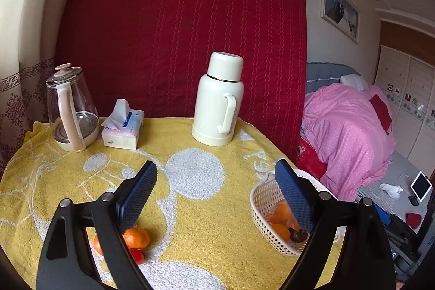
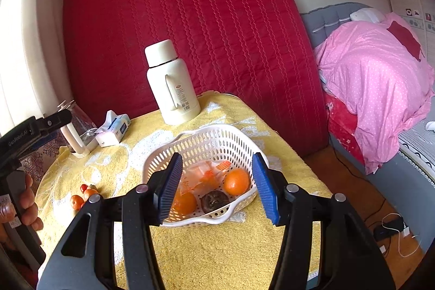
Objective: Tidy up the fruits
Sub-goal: 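Move the left tool back toward the remaining fruits, then grasp a tangerine with the left tool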
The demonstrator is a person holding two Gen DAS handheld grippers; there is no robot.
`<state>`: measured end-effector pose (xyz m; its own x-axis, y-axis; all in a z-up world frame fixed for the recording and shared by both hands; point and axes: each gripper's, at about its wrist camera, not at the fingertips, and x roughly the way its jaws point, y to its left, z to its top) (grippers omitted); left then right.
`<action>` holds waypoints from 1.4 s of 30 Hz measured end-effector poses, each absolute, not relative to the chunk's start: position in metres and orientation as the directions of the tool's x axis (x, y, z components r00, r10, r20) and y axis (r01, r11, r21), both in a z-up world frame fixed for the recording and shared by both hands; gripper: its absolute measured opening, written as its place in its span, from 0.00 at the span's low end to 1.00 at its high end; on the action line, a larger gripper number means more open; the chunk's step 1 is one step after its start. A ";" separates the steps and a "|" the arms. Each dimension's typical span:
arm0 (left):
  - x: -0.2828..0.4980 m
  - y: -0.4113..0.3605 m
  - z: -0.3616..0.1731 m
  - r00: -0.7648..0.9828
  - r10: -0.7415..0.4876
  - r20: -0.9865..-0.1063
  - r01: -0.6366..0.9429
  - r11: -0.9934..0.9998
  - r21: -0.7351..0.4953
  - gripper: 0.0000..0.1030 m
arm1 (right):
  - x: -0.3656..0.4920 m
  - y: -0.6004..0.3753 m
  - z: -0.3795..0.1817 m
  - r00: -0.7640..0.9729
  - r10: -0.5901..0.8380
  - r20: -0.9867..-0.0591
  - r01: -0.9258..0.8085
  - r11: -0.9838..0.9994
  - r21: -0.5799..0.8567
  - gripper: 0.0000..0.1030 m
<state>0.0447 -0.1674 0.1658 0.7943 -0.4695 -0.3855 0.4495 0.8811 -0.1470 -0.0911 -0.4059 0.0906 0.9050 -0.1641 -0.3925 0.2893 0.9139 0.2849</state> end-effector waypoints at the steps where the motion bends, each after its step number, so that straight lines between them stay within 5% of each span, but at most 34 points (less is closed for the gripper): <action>1: 0.045 -0.161 0.168 0.802 -0.460 -0.382 0.437 0.887 -0.150 0.85 | -0.091 -0.404 0.091 0.906 -0.160 -0.392 0.285 0.915 0.285 0.53; 23: 0.070 -0.050 0.137 0.846 -0.292 -0.445 0.223 0.954 -0.203 0.85 | -0.083 -0.357 0.086 0.909 -0.052 -0.414 0.173 0.950 0.261 0.53; 36: 0.102 -0.036 0.070 0.757 -0.274 -0.593 0.175 0.960 -0.221 0.53 | -0.070 -0.333 0.082 0.895 -0.016 -0.446 0.136 0.962 0.238 0.53; 42: 0.112 -0.036 0.040 0.702 -0.292 -0.650 0.177 0.955 -0.238 0.48 | -0.064 -0.324 0.078 0.886 -0.005 -0.464 0.124 0.966 0.227 0.53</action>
